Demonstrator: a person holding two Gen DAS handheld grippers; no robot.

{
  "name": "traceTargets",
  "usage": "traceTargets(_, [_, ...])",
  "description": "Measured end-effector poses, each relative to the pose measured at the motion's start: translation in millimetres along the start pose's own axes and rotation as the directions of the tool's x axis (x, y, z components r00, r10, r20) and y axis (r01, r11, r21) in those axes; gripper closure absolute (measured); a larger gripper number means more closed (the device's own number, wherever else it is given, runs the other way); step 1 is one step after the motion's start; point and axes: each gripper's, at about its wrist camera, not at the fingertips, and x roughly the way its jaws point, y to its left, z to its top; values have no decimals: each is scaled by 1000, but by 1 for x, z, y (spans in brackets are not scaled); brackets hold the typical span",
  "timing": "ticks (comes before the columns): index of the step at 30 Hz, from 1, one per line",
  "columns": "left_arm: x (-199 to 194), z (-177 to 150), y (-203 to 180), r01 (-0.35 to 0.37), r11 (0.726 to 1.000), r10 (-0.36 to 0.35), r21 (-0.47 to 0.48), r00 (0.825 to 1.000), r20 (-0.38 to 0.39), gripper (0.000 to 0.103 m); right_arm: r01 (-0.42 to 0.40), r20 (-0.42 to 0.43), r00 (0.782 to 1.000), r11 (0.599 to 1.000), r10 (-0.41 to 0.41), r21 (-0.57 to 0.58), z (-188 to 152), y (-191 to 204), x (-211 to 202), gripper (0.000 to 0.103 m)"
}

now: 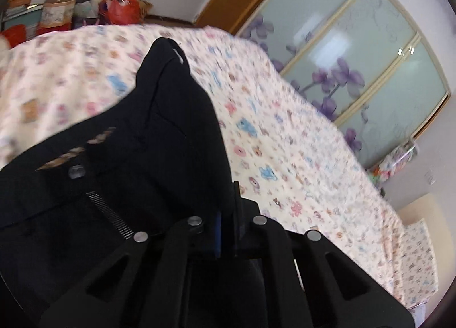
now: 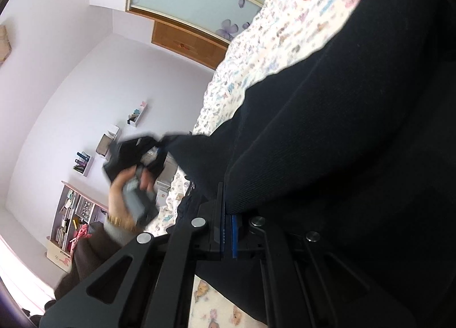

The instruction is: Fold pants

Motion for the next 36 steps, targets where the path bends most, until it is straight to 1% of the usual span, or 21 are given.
traceTargets(2, [-40,-9,23,9,1000,-9,-9,998,54,98,0,21,1000,999,1,-32,2,4,-6,100])
traceTargets(5, [-80,-32,49,-4,1000,5,-8,995,95,97,-3,40,999,997,6,-75,5,11,-13,100])
traceTargets(7, [-104,-63,75,-11,999,15,-35,993,114,97,6,36,999,995,-3,-98,6,15,-16,100])
traceTargets(8, [-109,-72,81,-19,999,24,-44,994,110,97,25,29,999,994,-22,-108,5,17,-16,100])
traceTargets(11, [-115,-114,117,-35,991,44,-130,997,65,97,85,-8,996,990,-86,-114,2,22,-17,100])
traceTargets(14, [-117,-132,137,-14,983,27,-182,997,69,97,127,-33,991,987,-131,-102,-6,19,-23,100])
traceTargets(17, [-126,-138,139,0,984,20,-176,993,114,95,186,-48,980,978,-191,-97,-16,14,-29,100])
traceTargets(19, [-125,-140,141,-3,984,24,-179,993,112,92,223,-59,972,970,-229,-98,-19,12,-29,100])
traceTargets(21, [-128,-144,143,3,984,19,-178,992,121,90,257,-69,962,961,-265,-98,-18,13,-35,100])
traceTargets(22, [-132,-146,142,6,985,18,-172,991,136,85,270,-72,958,958,-278,-101,-19,13,-37,100])
traceTargets(23, [-134,-149,141,9,985,16,-171,989,145,76,278,-75,955,955,-286,-102,-20,14,-39,100])
traceTargets(24, [-138,-148,141,23,984,4,-176,989,151,71,285,-79,953,953,-294,-102,-21,13,-41,100])
traceTargets(25, [-141,-146,142,38,982,-10,-183,989,150,62,289,-79,951,952,-298,-102,-21,13,-43,100])
traceTargets(26, [-142,-143,143,49,981,-21,-188,989,147,50,288,-75,952,952,-296,-104,-20,14,-44,100])
traceTargets(28, [-142,-133,147,126,971,-104,-204,988,114,43,285,-60,954,951,-293,-118,-21,14,-46,100])
traceTargets(29, [-141,-129,149,150,966,-132,-211,986,98,42,276,-49,958,954,-283,-119,-22,13,-48,100])
traceTargets(31, [-138,-116,155,232,944,-224,-235,973,64,40,258,-38,964,960,-263,-111,-23,9,-50,100])
traceTargets(33, [-136,-104,163,275,920,-267,-279,961,66,40,246,-33,968,965,-250,-96,-25,2,-49,100])
traceTargets(34, [-133,-100,169,274,912,-269,-304,961,59,40,244,-30,968,965,-248,-97,-25,2,-49,100])
traceTargets(35, [-131,-97,172,252,913,-252,-321,967,41,40,242,-26,969,965,-246,-101,-25,2,-50,100])
traceTargets(36, [-126,-96,180,227,906,-240,-358,971,8,42,242,-24,969,965,-246,-104,-25,2,-50,100])
